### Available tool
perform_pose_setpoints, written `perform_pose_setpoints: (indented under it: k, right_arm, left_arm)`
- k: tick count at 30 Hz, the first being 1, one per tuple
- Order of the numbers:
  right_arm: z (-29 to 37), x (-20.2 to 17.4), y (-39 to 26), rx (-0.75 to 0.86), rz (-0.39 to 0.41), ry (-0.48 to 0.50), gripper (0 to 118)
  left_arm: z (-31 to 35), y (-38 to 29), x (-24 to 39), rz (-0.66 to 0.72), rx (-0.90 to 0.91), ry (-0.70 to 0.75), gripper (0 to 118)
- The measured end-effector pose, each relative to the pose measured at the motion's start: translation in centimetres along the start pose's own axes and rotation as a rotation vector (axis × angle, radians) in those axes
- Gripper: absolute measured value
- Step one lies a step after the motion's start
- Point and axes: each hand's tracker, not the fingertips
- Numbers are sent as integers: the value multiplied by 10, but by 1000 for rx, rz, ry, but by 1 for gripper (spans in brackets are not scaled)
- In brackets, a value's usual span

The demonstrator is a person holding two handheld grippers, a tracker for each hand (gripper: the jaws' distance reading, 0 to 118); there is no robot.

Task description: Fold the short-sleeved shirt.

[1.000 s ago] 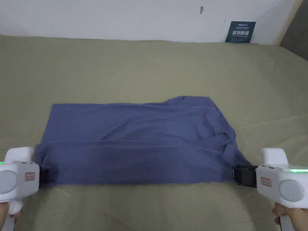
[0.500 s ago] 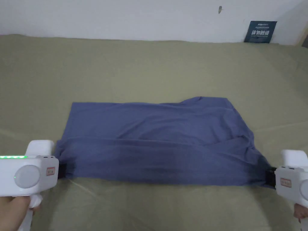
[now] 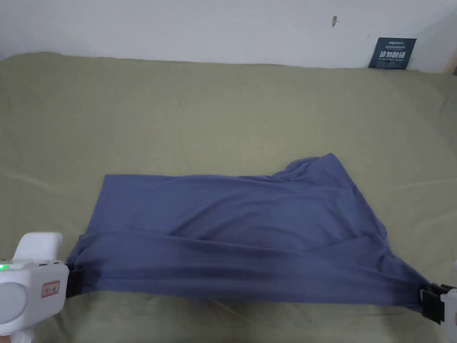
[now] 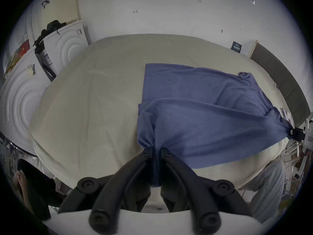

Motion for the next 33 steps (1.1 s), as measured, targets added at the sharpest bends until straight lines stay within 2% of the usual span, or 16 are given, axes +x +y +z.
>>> perform_pose_setpoints:
  k: [8,9,10,12,13,14,17,18,19,20,21,22,26,31,32,33]
  right_arm:
    - [-22,-13,-14,-74,47,-39,6]
    - [-20,-14,-14,-73,43,-44,12]
    - [-19,-13,-13,-69,33,-56,27]
    - [-16,-9,-5,-55,21,-49,103]
    - [-14,-10,0,-41,12,-46,118]
    - [-1,-12,8,61,-1,-65,110]
    - [-7,-24,37,26,35,-28,109]
    - [-9,-29,46,52,50,-21,107]
    - [-14,-37,58,72,69,-18,98]
    - [-19,-44,69,75,83,-16,67]
    - [-30,-49,78,91,89,-6,30]
    - [-39,-55,87,109,86,1,3]
    - [-82,-74,118,97,84,9,2]
    - [-129,-92,143,92,141,-33,2]
    - [-135,-92,146,82,142,-27,2]
    - [-139,-93,150,80,145,-26,2]
  left_arm:
    - [-22,-4,-2,29,-48,-1,9]
    - [-23,-2,-1,32,-53,0,10]
    - [-22,0,-2,32,-56,0,17]
    - [-21,5,-3,31,-34,29,95]
    - [-20,10,-4,20,-2,26,118]
    - [-18,16,-5,14,26,26,118]
    - [-17,46,-6,38,68,13,110]
    - [-20,56,-5,39,75,9,100]
    - [-24,70,-4,38,91,3,81]
    - [-29,82,-1,41,115,6,39]
    - [-37,95,0,45,117,0,8]
    - [-46,107,1,60,117,-13,2]
    - [-86,151,3,83,120,21,1]
    - [-145,194,-4,67,58,55,2]
    - [-154,199,-3,54,34,69,9]
    - [-163,204,-5,50,36,75,37]
